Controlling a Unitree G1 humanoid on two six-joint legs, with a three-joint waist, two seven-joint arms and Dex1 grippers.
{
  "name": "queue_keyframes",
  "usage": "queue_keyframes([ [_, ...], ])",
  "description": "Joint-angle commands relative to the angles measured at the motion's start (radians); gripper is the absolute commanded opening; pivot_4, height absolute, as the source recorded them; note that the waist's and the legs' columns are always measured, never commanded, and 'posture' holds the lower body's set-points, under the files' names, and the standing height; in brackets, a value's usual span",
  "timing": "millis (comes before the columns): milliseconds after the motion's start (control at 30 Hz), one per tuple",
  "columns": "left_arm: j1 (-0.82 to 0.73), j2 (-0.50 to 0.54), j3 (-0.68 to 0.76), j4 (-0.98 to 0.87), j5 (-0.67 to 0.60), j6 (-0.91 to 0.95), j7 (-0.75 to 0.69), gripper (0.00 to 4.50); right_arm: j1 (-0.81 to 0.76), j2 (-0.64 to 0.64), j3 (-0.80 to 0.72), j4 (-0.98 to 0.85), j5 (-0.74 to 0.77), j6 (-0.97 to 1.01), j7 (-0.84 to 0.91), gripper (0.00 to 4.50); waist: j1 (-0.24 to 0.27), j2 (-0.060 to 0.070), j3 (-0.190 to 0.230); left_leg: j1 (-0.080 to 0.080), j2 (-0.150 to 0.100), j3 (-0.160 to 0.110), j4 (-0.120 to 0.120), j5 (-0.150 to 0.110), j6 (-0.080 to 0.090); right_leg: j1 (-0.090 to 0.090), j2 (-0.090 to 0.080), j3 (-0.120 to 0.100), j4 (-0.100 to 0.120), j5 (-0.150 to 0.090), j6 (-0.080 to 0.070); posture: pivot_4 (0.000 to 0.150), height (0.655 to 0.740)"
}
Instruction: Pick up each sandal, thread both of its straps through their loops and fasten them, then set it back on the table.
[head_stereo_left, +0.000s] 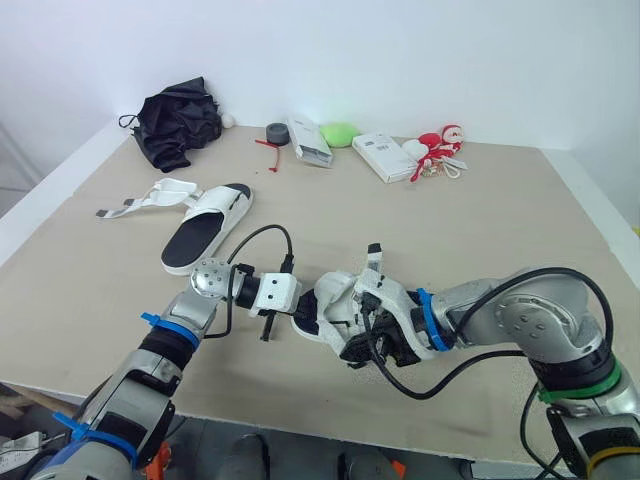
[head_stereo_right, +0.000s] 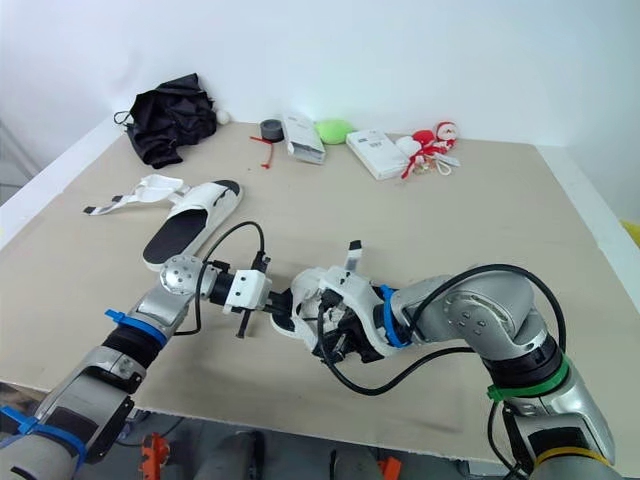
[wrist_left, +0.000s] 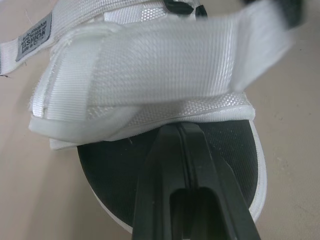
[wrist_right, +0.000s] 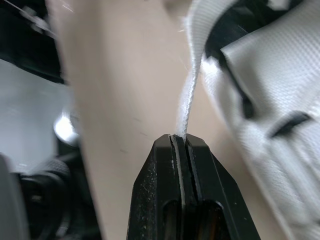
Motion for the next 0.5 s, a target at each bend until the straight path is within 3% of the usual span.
queue_keyframes([
  [33,0.050,0.001,-0.096,0.081,0.111,0.025,-0.029,0.00,-0.038,0.041,-0.152,0.081,0.178,0.014,0.010,0.03,0.000,0.000,0.000,-0.001,0.000,0.000,0.000,0.000,0.000,0.000,0.000,0.000,0.000,0.000,0.000,0.150,0.7380],
  [167,0.052,0.002,-0.095,0.083,0.112,0.021,-0.026,0.00,-0.133,0.103,-0.280,0.266,0.298,0.014,-0.117,0.03,-0.002,0.000,0.000,-0.001,0.000,0.000,0.000,0.000,0.001,0.001,0.000,0.000,0.000,0.003,-0.002,0.150,0.7380],
  [367,0.061,-0.003,-0.096,0.082,0.113,0.021,-0.017,0.00,-0.192,0.138,-0.325,0.421,0.220,0.014,-0.330,0.03,0.000,0.000,0.000,-0.002,-0.002,-0.003,0.000,0.001,0.002,-0.002,-0.001,-0.002,0.000,0.003,-0.003,0.150,0.7380],
  [500,0.070,-0.003,-0.096,0.069,0.110,0.026,-0.016,0.00,-0.154,0.141,-0.307,0.435,0.293,0.014,-0.417,0.03,0.000,0.000,0.000,-0.004,-0.002,-0.003,0.000,0.001,0.002,-0.001,-0.001,-0.002,0.000,0.003,-0.002,0.150,0.7380],
])
